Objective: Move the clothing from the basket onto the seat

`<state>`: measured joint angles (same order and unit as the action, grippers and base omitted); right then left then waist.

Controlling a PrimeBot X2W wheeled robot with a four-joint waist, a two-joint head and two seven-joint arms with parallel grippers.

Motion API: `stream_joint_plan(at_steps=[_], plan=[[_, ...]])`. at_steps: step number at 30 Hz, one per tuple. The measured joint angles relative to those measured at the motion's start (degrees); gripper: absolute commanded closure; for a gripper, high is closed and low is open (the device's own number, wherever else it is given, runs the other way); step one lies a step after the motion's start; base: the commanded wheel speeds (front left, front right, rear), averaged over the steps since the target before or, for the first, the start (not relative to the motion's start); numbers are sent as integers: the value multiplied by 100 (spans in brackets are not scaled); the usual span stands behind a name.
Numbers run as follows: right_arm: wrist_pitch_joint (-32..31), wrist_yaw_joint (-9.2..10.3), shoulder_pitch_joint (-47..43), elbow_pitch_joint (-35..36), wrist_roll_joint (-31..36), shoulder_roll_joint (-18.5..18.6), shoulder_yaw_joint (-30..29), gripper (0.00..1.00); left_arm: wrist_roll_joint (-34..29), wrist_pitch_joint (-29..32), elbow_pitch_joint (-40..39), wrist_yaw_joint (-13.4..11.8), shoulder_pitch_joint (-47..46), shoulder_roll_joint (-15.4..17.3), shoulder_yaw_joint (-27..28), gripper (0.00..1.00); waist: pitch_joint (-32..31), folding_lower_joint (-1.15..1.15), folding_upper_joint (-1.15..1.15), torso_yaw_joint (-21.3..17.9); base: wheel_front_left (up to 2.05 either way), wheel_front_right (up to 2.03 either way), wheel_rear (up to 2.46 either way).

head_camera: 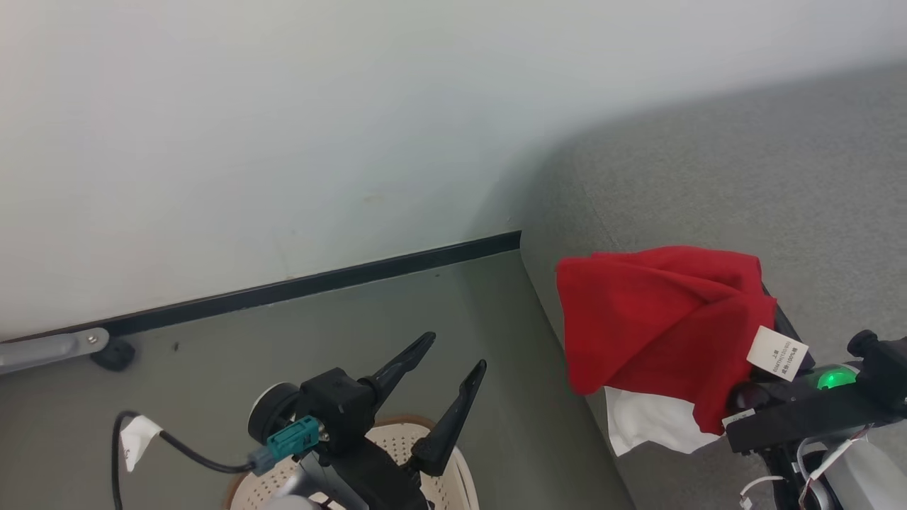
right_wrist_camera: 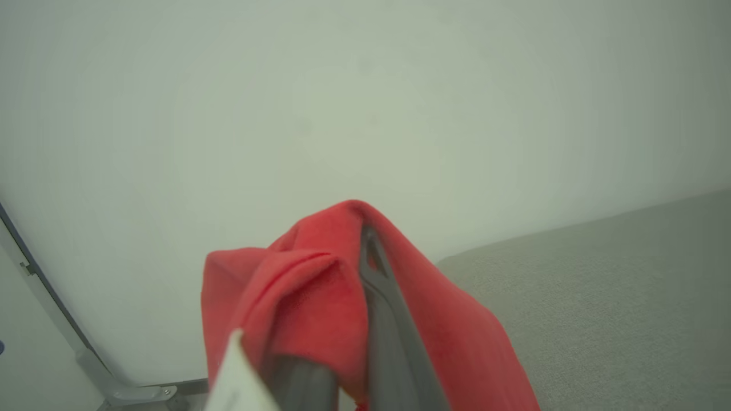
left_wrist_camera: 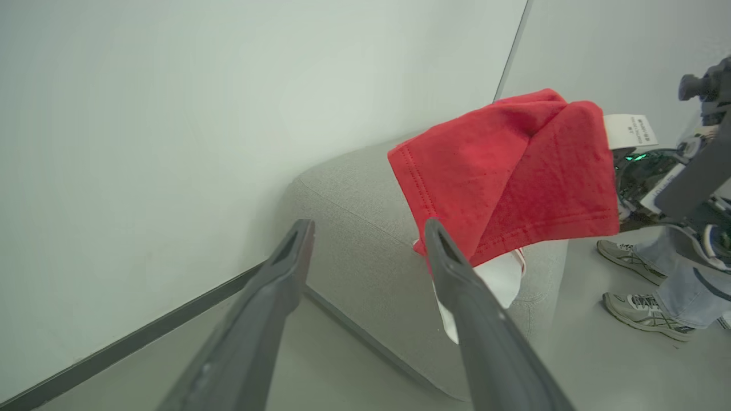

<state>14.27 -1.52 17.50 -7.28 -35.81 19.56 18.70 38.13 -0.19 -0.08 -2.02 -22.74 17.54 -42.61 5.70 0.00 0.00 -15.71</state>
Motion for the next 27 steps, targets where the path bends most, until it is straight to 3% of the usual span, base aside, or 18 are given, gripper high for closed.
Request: stream_joint_plan(at_steps=[10, 27], plan=[[1, 9, -172, 287, 9, 78, -344, 100, -52, 0, 44, 59, -127, -40, -111, 0, 117, 0, 0, -343, 0, 0, 0], [1, 51, -275, 662, 56, 145, -754, 100, -201, 0, 74, 155, -178, -65, -227, 0, 223, 0, 0, -387, 0, 0, 0]])
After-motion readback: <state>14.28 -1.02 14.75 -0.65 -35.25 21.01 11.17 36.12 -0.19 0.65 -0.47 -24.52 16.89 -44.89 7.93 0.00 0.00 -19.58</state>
